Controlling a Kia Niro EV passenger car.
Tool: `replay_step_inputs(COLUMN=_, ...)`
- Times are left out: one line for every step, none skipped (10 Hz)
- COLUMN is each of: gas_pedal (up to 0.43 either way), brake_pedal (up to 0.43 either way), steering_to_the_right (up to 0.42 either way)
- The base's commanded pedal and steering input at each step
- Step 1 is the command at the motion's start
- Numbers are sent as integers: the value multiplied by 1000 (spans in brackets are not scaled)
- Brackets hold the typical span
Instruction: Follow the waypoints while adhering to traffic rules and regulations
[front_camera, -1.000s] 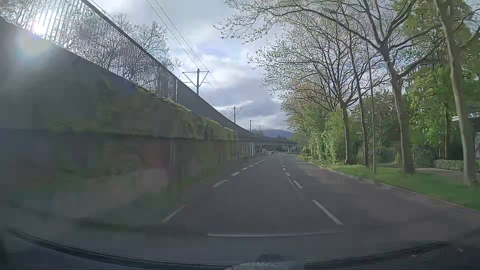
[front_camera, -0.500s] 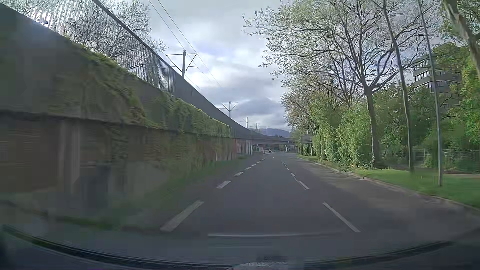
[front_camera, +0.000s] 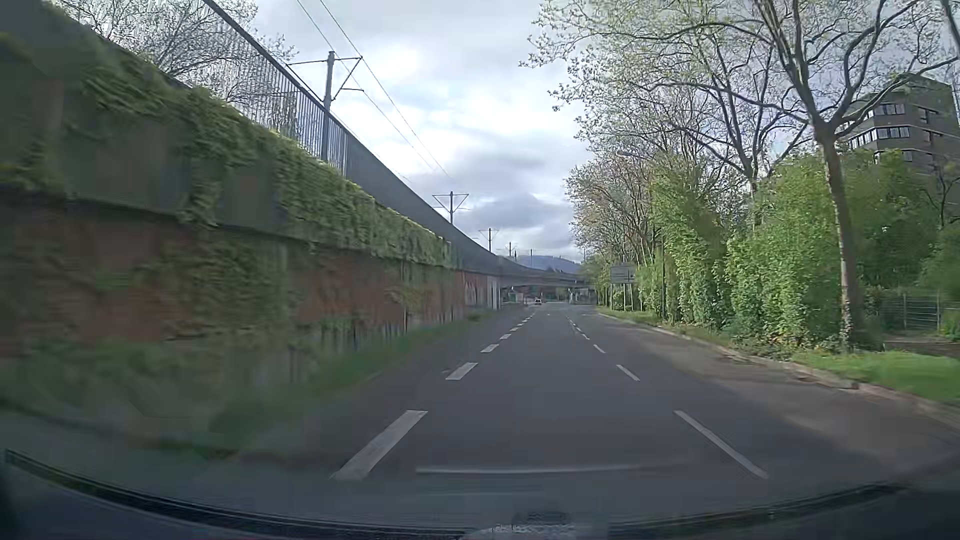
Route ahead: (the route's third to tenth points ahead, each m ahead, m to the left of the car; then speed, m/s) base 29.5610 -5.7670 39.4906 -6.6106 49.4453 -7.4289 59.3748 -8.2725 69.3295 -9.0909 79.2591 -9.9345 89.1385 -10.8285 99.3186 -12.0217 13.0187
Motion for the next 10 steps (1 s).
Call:
replay_step_inputs(gas_pedal=67, brake_pedal=0, steering_to_the_right=6)
replay_step_inputs(gas_pedal=67, brake_pedal=0, steering_to_the_right=6)
replay_step_inputs(gas_pedal=67, brake_pedal=0, steering_to_the_right=6)
replay_step_inputs(gas_pedal=67, brake_pedal=0, steering_to_the_right=6)
replay_step_inputs(gas_pedal=67, brake_pedal=0, steering_to_the_right=5)
replay_step_inputs(gas_pedal=67, brake_pedal=0, steering_to_the_right=6)
replay_step_inputs(gas_pedal=67, brake_pedal=0, steering_to_the_right=6)
replay_step_inputs(gas_pedal=67, brake_pedal=0, steering_to_the_right=6)
replay_step_inputs(gas_pedal=67, brake_pedal=0, steering_to_the_right=5)
replay_step_inputs(gas_pedal=67, brake_pedal=0, steering_to_the_right=5)
